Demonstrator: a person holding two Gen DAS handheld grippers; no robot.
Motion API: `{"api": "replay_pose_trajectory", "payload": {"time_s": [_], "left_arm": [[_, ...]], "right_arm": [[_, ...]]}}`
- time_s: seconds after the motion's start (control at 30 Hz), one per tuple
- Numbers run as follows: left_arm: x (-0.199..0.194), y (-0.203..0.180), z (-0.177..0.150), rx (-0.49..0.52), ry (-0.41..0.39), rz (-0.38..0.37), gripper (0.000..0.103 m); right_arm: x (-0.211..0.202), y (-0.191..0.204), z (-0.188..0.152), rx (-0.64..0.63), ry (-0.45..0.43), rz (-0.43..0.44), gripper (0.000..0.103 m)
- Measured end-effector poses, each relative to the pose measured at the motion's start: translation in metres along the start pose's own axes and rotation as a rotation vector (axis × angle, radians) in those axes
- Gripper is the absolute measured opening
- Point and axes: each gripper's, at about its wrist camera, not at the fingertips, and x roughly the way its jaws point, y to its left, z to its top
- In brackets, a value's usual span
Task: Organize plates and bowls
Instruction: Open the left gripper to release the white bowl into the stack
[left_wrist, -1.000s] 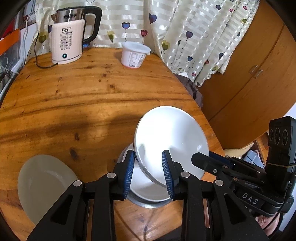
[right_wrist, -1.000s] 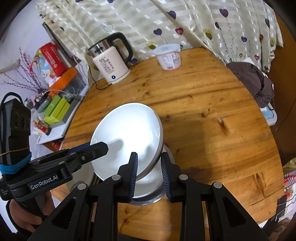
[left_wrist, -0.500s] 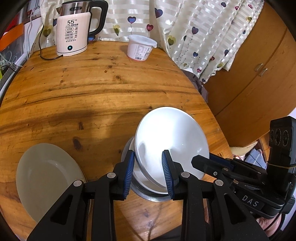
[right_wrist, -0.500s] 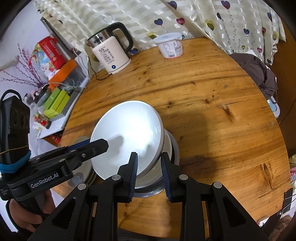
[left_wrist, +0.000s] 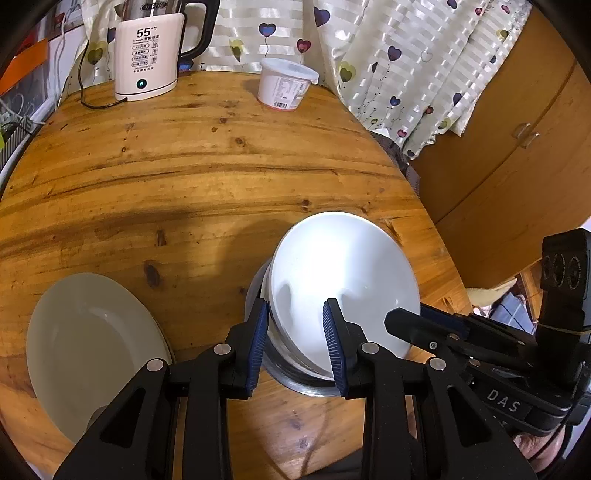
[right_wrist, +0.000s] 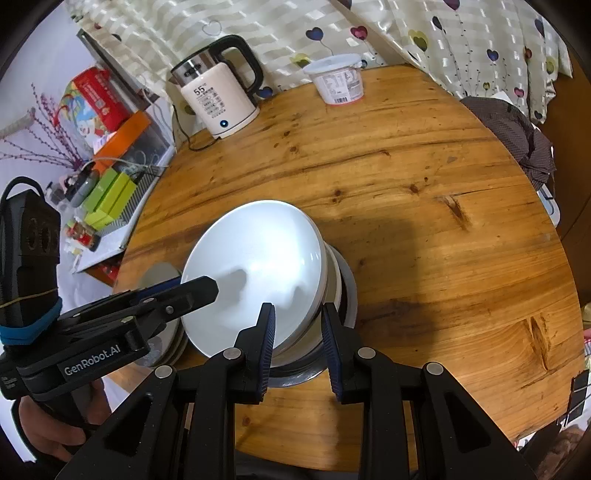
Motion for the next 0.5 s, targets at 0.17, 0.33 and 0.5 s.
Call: {"api": "replay_pose_trajectory", "payload": {"time_s": [0.17,0.33,0.5], "left_arm": [[0.0043,0.0021,-0.0013,-0.008,0.012,0.001,0.031],[0.0063,0.0032,-0.0030,-0.011,0.017,-0.007,0.031],[0.0081,0.0047,-0.0031,-0.016,0.015,-0.016,0.031]], "right_arm": [[0.0021,0.0022,-0.0011,-0.015,0.007,-0.009,0.027],[0.0028,0.0028,-0.0007,-0.021,0.004,-0.021,0.029],[0.0039,0.0043,-0.0019,-0.031,0.002,-0.036,0.032]]}}
